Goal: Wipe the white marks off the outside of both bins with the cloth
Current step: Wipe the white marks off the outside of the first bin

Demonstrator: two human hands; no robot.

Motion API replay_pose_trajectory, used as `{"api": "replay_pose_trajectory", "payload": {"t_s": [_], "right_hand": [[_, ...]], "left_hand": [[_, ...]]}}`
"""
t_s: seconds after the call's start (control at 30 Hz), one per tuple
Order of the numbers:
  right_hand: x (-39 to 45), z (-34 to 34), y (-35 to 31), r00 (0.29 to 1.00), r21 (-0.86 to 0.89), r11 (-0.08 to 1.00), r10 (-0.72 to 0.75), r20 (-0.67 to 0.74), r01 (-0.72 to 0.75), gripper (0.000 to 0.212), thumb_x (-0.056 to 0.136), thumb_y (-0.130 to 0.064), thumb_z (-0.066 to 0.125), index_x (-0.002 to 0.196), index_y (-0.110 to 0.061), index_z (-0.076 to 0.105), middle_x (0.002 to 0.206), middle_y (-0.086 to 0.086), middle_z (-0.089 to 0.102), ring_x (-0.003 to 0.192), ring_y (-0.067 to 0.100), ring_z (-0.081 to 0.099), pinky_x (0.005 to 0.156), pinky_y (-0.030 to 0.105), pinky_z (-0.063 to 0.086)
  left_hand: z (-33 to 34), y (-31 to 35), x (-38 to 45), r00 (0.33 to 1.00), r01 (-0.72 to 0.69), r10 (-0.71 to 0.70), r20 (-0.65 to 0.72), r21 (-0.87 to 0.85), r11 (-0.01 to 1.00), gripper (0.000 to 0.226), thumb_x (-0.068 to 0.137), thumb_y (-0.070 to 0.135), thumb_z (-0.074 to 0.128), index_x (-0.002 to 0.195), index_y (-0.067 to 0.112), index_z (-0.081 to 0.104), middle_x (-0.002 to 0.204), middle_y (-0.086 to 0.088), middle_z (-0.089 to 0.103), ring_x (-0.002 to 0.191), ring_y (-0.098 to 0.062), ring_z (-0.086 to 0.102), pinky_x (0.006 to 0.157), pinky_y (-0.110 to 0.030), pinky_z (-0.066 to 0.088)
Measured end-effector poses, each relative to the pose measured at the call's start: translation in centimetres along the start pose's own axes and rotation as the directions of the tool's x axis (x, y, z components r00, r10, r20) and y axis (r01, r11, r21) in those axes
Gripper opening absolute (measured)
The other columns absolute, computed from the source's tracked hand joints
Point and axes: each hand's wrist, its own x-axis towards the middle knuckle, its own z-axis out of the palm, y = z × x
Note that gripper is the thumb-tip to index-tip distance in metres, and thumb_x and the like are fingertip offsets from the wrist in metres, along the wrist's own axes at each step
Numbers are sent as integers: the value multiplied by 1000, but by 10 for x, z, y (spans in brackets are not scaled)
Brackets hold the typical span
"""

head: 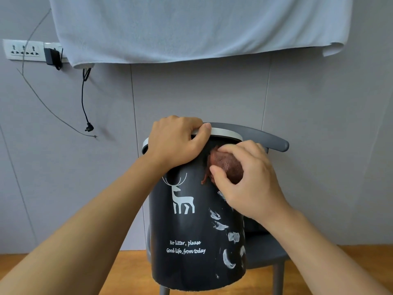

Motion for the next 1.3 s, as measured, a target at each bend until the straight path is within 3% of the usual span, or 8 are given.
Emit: {"api": "replay_pose_trajectory", "payload": {"t_s": [0.1,0.17,0.37,0.57,0.73,0.93,1.13,1.3], "right_hand": [[-6,-3,1,968,-43,977,-201,150,210,26,87,-40,66,106,-24,75,95,-8,54,93,15,52,87,40,44],[-6,-2,3,958,-46,965,-249,144,258,26,89,-41,63,103,-23,76,91,-8,54,89,16,52,84,42,45],[9,1,17,990,-49,996,-82,-117,77,37,94,-41,68,118,-14,77,101,2,61,95,26,56,85,47,50],[-21,3,20,983,-157,971,-183,15,183,46,97,-43,54,135,-20,64,119,1,54,108,26,51,89,51,46],[-47,-6,24,950,-85,956,-262,171,280,43,94,-43,60,128,-16,67,114,2,55,104,19,55,83,36,57],[-20,-11,15,997,9,999,-43,68,43,42,95,-43,64,130,-20,67,114,-1,55,104,23,59,91,44,55],[-61,-8,18,906,28,958,-281,316,287,43,93,-49,65,130,-26,63,114,-4,50,104,14,53,86,29,57],[-45,-3,17,974,34,985,-174,144,171,44,94,-49,62,127,-22,69,110,-4,54,101,16,56,83,31,56]], "left_hand": [[-1,-2,0,1000,19,-19,4,0,1000,49,93,48,41,58,16,28,47,-4,30,49,-24,34,52,-32,23],[-2,-2,0,1000,18,-18,3,2,1000,49,93,48,41,57,17,27,46,-3,30,49,-24,33,51,-33,25],[-2,0,-3,999,-37,37,-16,16,999,51,93,52,42,59,16,32,44,-3,31,47,-28,38,49,-33,31],[-2,-2,-4,998,-68,69,-12,44,997,56,90,61,46,60,16,29,44,-1,27,44,-24,32,47,-31,25],[-2,-4,-2,999,-48,48,-12,32,998,57,89,61,46,60,14,32,45,-1,24,44,-21,27,48,-31,22],[-3,-2,-2,998,-68,68,4,16,998,69,87,73,46,58,13,28,45,-2,27,46,-24,31,48,-34,27],[-4,-15,-1,999,25,-26,28,42,999,71,86,74,47,59,12,26,47,-2,27,49,-27,32,51,-34,25],[-4,-18,-1,1000,10,-10,11,27,1000,71,86,74,46,58,13,24,46,-2,25,46,-22,29,49,-32,20]]}}
